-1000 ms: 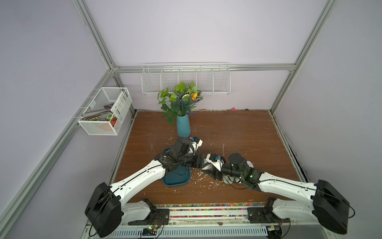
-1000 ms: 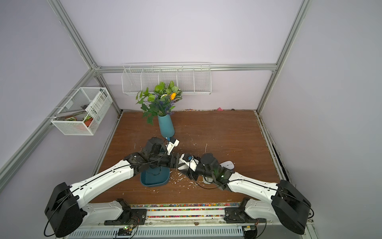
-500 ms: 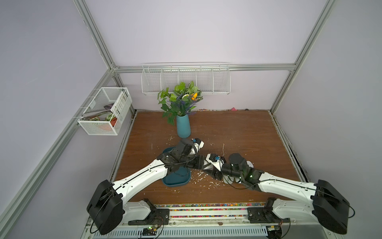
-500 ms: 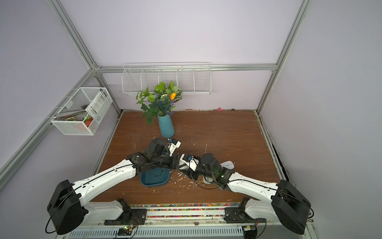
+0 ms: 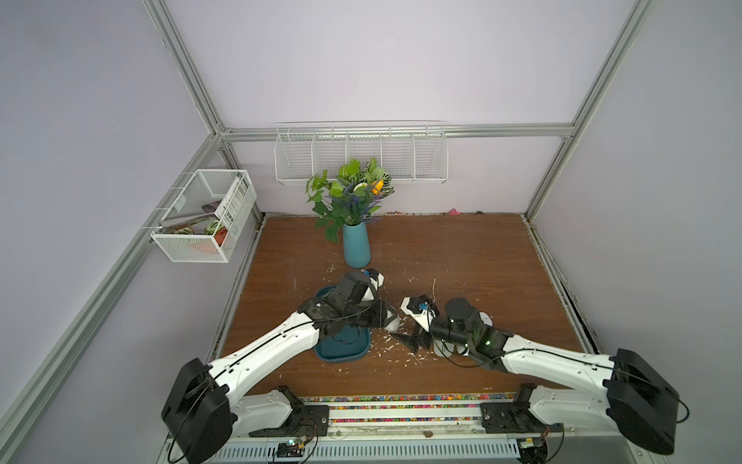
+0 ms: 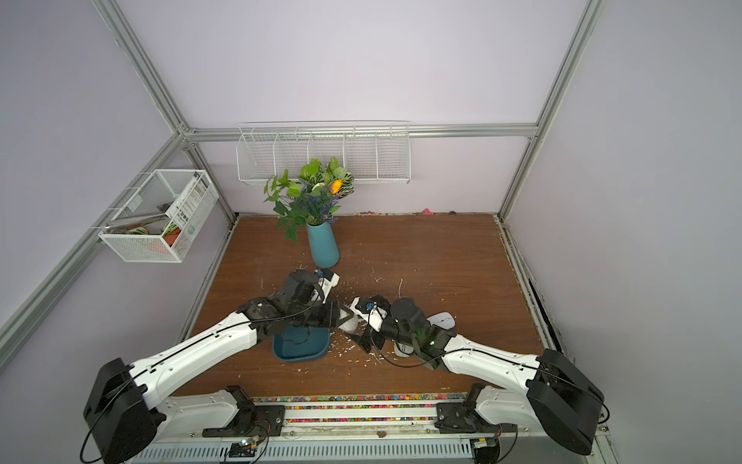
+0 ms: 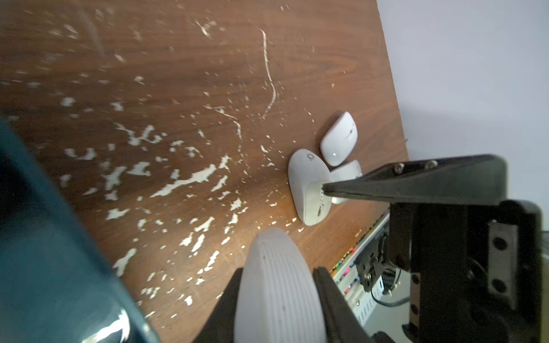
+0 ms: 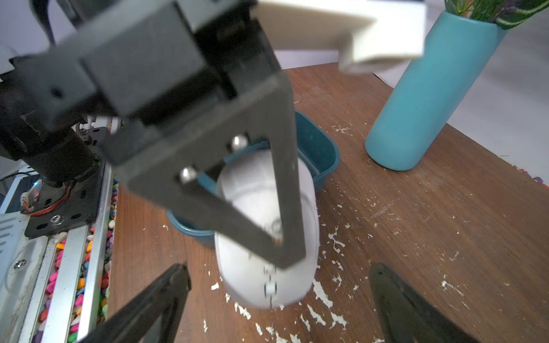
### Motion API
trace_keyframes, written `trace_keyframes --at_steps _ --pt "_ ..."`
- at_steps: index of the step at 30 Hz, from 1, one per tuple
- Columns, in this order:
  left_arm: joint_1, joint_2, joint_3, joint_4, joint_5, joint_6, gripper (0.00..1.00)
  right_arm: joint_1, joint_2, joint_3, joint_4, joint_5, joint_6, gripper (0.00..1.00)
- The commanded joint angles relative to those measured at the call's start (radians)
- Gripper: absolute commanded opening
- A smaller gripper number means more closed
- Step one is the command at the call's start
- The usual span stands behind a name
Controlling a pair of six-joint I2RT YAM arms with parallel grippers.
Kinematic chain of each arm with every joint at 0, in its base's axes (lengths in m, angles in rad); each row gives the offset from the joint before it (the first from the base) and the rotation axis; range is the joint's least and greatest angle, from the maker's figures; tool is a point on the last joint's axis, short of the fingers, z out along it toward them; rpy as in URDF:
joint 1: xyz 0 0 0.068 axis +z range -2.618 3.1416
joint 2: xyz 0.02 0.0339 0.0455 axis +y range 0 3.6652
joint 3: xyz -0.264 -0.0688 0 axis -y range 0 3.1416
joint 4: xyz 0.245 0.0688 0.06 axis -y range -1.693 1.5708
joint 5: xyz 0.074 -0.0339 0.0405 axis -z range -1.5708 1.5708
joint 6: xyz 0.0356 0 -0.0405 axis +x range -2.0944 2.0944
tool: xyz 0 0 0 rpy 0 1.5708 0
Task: Put the mouse in the storage box
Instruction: Place the mouse in the storage box.
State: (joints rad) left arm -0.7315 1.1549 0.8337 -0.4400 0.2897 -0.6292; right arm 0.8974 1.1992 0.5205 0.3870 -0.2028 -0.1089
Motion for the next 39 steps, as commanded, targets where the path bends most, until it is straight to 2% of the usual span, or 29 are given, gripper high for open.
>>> trace_keyframes --at_steps 1,4,8,21,31,39 --pt "0.094 -0.129 -0.059 -0.062 -0.135 -0.068 0.08 0.005 -0.021 -0.022 0.04 0.018 0.016 0.99" --pt "0.187 -0.231 -0.123 -0.089 -0.179 -0.108 0.08 0.005 -0.018 -0.022 0.046 0.033 0.025 0.99" --pt "0.262 -0.269 -0.186 -0.079 -0.145 -0.13 0.09 0.006 -0.016 -0.026 0.05 0.038 0.027 0.98" --pt "0.268 0.0 -0.205 0.026 -0.177 -0.122 0.09 0.005 -0.051 -0.069 0.103 0.099 0.054 0.98" --pt "0.297 0.067 -0.188 0.034 -0.269 -0.092 0.09 0.004 -0.037 -0.059 0.096 0.094 0.053 0.98" --pt "0.366 0.134 -0.176 0.14 -0.192 -0.049 0.1 0.004 -0.041 -0.063 0.099 0.094 0.052 0.98"
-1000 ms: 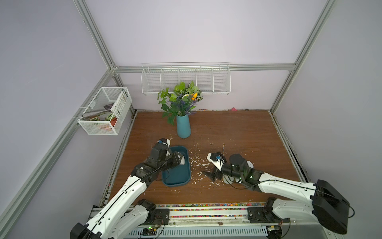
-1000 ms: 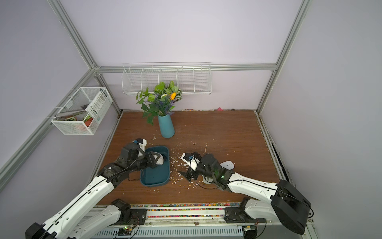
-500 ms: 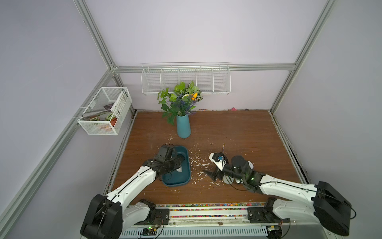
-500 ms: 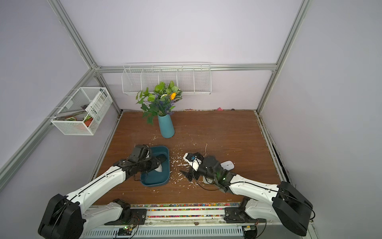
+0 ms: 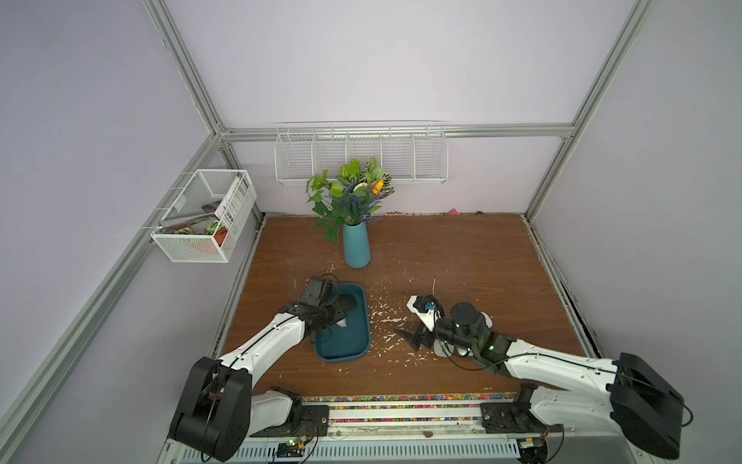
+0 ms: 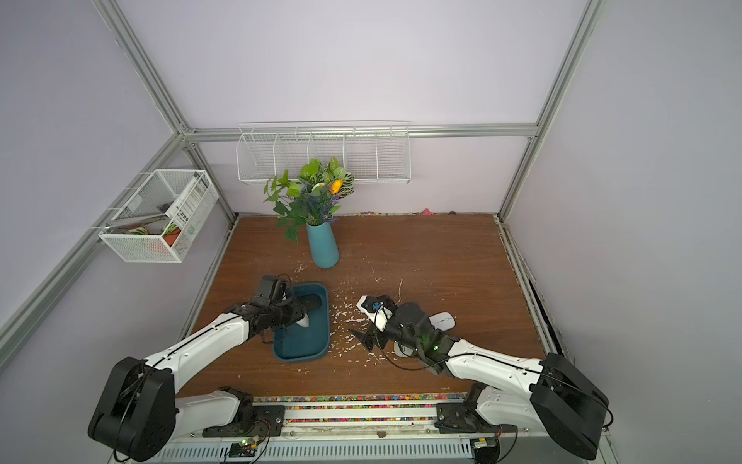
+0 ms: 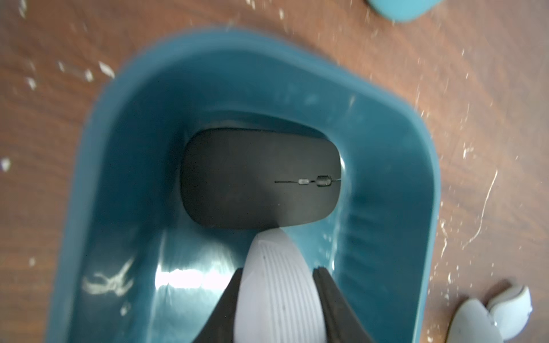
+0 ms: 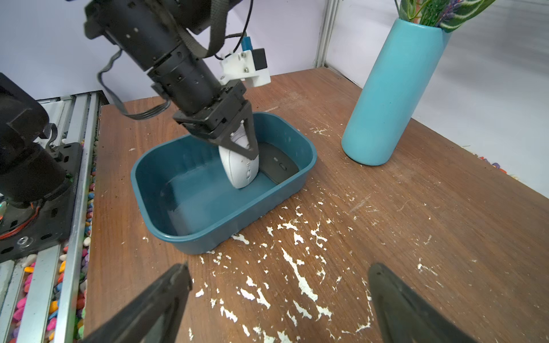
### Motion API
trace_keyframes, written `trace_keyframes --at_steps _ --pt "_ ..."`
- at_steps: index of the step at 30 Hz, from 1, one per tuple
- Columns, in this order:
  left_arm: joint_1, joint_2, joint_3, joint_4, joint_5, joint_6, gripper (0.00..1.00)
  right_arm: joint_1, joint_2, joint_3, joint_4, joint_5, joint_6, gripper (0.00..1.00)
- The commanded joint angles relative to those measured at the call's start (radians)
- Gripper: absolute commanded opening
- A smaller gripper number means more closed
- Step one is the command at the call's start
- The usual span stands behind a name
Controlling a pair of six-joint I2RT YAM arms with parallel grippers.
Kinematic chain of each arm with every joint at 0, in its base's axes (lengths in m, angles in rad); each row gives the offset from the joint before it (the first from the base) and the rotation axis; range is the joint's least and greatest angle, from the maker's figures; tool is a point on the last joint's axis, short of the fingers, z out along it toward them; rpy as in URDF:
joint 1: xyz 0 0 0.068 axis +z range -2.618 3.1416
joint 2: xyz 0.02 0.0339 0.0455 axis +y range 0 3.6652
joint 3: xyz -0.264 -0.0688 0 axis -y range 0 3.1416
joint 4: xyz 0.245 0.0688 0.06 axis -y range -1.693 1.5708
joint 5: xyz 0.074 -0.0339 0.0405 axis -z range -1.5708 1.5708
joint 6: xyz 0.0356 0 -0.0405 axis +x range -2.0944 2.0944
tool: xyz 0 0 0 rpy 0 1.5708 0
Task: Put the mouse in the storage box
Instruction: Place the mouse in the storage box.
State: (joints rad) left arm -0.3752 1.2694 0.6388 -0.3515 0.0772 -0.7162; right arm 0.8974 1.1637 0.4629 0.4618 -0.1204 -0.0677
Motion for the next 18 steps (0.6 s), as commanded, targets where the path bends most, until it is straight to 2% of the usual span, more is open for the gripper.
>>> trace_keyframes --at_steps 1,9,13,16,18 --pt "0.009 0.02 0.019 0.06 0.027 0.042 0.11 0.004 -0.003 -0.002 0.022 0.011 0.011 0.98" --pt "0.011 0.024 -0.024 0.105 0.158 0.046 0.19 0.003 0.001 0.0 0.021 0.016 0.013 0.98" --pt "0.011 0.031 -0.042 0.125 0.179 0.041 0.26 0.003 0.004 0.002 0.02 0.015 0.013 0.98" --pt "0.01 0.051 -0.042 0.136 0.199 0.04 0.35 0.004 -0.001 -0.002 0.021 0.016 0.013 0.98" --pt "0.011 0.064 -0.038 0.136 0.207 0.038 0.46 0.004 -0.003 -0.004 0.025 0.016 0.013 0.98"
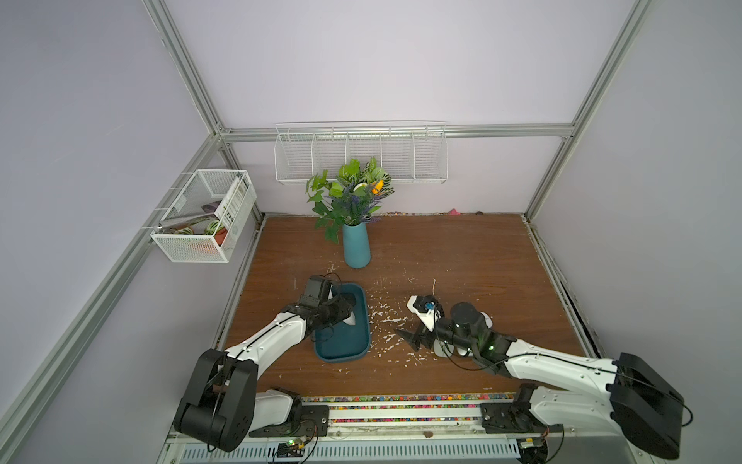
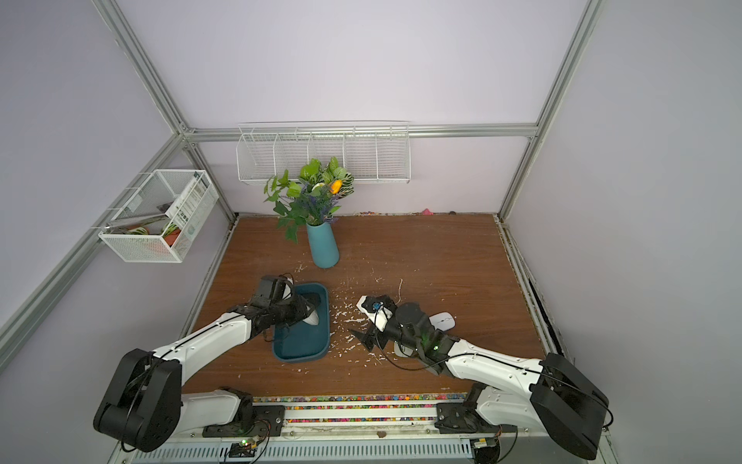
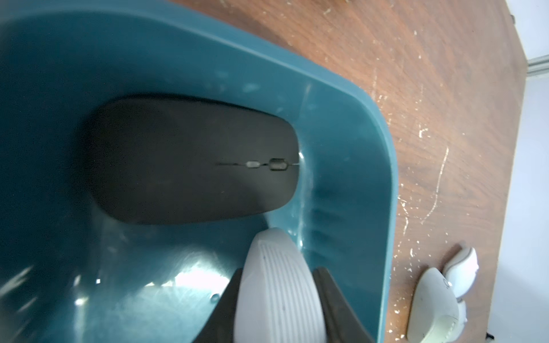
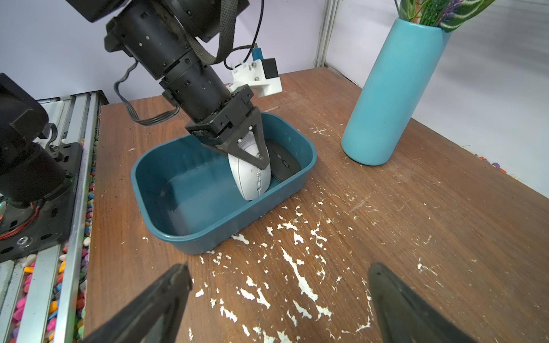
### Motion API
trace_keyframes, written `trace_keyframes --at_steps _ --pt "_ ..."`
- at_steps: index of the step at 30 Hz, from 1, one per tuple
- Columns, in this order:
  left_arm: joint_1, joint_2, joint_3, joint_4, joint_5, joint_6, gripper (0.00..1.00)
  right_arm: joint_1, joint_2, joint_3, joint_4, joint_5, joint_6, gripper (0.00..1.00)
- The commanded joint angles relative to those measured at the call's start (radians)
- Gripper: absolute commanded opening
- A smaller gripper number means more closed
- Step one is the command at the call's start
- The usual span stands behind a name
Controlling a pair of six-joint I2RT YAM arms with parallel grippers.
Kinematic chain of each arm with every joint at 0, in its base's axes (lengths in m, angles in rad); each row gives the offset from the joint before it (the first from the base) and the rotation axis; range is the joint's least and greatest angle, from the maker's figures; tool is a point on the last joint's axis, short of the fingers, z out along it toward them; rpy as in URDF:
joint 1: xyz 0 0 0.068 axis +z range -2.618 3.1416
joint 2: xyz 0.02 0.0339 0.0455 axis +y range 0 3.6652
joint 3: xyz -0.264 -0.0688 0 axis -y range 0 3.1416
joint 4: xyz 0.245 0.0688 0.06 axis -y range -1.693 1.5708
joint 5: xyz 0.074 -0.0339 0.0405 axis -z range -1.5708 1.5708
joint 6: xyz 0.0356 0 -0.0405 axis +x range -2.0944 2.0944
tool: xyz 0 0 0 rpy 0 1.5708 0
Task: Put the mouse in the storage box
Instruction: Place the mouse in the storage box.
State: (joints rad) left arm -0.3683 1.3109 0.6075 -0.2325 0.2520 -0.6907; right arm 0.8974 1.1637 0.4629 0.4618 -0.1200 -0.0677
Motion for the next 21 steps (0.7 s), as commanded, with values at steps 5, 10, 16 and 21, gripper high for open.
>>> trace_keyframes --at_steps 5,10,16,21 --pt "0.004 0.041 0.023 -0.064 -0.036 0.0 0.66 0.003 -0.007 -0.01 0.029 0.016 0.012 0.98" --pt "0.003 0.05 0.056 -0.147 -0.116 -0.007 0.72 0.004 -0.009 -0.014 0.034 0.019 0.014 0.98" --pt "0.002 0.058 0.095 -0.237 -0.237 -0.017 0.74 0.004 -0.007 -0.014 0.038 0.03 0.017 0.98" --pt "0.004 0.03 0.117 -0.278 -0.267 -0.015 0.74 0.004 -0.004 -0.011 0.038 0.083 0.039 0.98"
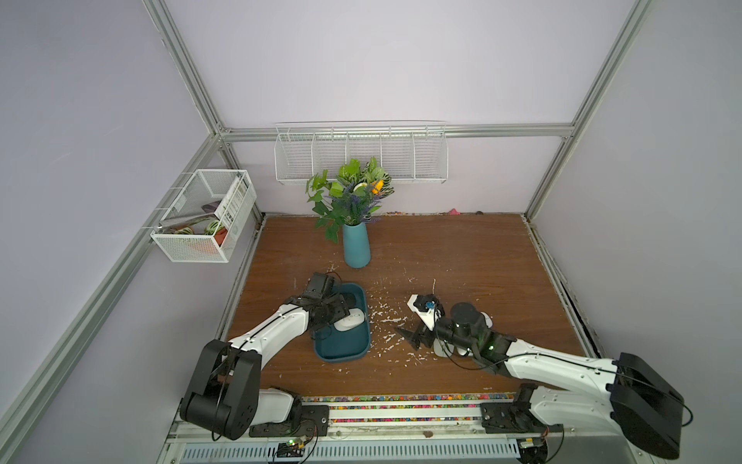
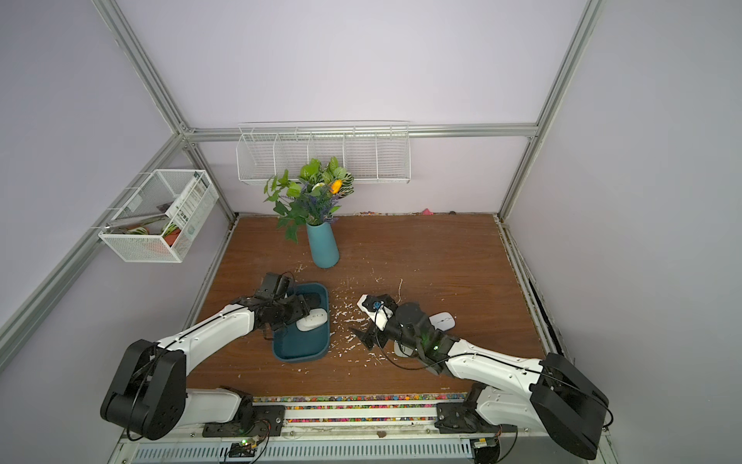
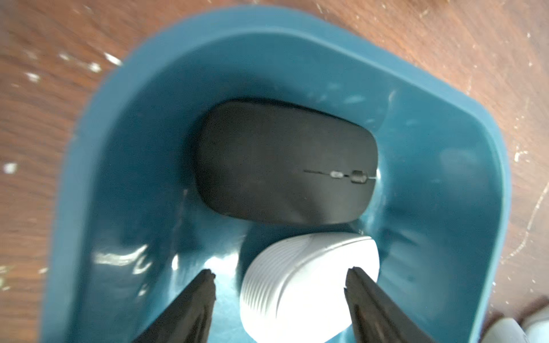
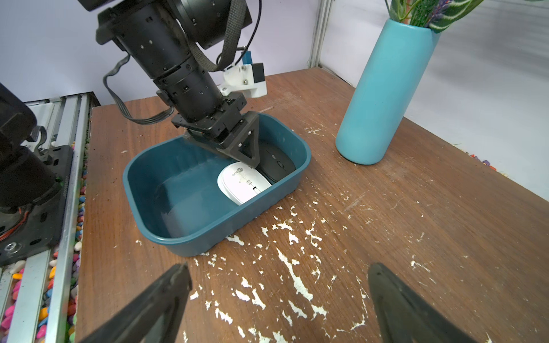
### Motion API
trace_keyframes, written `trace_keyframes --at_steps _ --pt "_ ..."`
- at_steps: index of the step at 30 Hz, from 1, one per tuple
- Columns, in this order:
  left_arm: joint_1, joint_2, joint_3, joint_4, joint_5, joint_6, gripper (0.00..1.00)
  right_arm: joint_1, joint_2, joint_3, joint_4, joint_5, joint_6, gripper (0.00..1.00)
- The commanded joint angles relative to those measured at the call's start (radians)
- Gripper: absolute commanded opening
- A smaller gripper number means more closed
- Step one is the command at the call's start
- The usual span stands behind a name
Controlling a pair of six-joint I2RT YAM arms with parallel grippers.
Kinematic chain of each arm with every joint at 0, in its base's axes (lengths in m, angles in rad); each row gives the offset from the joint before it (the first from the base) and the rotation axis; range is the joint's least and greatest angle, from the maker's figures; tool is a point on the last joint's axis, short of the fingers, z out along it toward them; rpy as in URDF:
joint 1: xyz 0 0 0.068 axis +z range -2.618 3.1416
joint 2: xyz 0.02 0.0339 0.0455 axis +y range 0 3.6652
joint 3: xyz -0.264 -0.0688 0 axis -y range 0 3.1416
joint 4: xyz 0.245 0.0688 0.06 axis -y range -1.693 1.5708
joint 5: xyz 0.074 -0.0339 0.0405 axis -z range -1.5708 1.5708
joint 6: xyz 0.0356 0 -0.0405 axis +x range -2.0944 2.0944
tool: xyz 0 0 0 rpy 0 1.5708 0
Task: Put the mouse in the storage box
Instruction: Place the mouse in the storage box.
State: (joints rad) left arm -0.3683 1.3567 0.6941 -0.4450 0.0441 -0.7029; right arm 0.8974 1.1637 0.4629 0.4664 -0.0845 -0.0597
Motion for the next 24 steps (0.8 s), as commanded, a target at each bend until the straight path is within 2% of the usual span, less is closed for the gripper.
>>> trace_keyframes --at_steps 1,4,7,9,14,18,21,24 --pt "0.002 -0.032 0.04 -0.078 -0.058 -0.001 0.74 0.004 -0.004 -0.009 0.033 0.069 0.041 0.98" --pt "0.002 -0.11 0.086 -0.134 -0.033 0.02 0.73 -0.013 -0.002 0.001 0.024 0.151 0.091 0.98" --pt "0.002 -0.225 0.134 -0.169 0.024 0.079 0.73 -0.057 -0.004 0.039 -0.064 0.263 0.212 0.98" --pt "0.002 -0.305 0.152 -0.176 0.066 0.13 0.73 -0.1 -0.003 0.101 -0.229 0.354 0.35 0.98" --pt "0.004 -0.453 0.16 -0.228 0.072 0.198 0.74 -0.222 0.056 0.255 -0.683 0.47 0.638 0.97" --pt "0.002 -0.518 0.142 -0.266 0.057 0.226 0.74 -0.237 0.071 0.298 -0.869 0.509 0.749 0.95" --pt "-0.003 -0.563 0.111 -0.224 0.078 0.221 0.74 -0.237 0.078 0.305 -0.923 0.444 0.789 0.94" --pt "-0.003 -0.594 0.101 -0.21 0.049 0.219 0.74 -0.236 0.098 0.321 -0.982 0.384 0.858 0.94"
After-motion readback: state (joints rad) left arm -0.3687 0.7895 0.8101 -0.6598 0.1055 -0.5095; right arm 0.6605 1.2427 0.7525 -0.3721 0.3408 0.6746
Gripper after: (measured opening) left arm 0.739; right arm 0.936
